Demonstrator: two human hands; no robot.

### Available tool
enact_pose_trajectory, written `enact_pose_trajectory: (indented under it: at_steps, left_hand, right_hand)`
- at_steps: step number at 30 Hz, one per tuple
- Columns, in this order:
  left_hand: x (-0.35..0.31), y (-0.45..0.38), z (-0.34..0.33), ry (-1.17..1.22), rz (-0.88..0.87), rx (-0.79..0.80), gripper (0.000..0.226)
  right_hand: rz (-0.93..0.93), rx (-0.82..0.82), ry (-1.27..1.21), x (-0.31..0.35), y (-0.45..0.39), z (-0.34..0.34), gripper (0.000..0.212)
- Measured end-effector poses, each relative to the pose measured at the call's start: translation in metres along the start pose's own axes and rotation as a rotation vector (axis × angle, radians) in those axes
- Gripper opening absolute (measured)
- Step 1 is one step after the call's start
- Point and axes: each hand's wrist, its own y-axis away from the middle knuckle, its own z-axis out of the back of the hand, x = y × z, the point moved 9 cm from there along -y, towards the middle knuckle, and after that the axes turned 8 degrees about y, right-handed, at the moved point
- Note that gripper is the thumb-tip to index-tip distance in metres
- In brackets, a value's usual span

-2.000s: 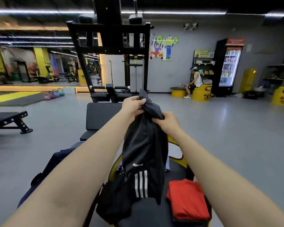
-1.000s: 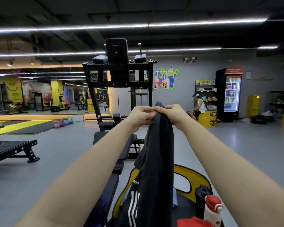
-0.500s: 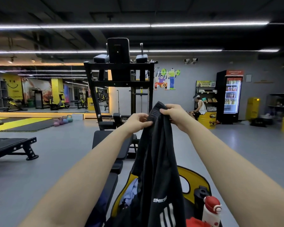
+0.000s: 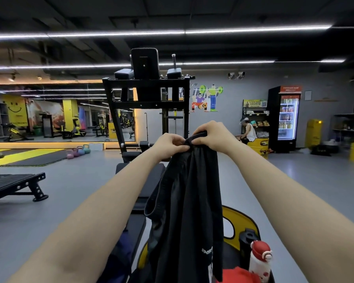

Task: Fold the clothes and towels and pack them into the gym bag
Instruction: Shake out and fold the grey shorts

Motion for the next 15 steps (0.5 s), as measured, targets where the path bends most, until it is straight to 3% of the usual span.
enact_pose_trajectory:
  at_steps: [8, 15]
  left_hand:
    - [0.062, 0.026, -0.016, -0.265, 0.101, 0.001, 0.04]
    - [0.063, 0.024, 0.025, -0.374, 0.148, -0.008, 0.029]
  right_hand:
    - [-0.009, -0.054, 0.068, 0.004, -0.008, 0.007, 0.021]
    - [-0.112, -0.16, 0.086, -0.023, -0.002, 0.023, 0.021]
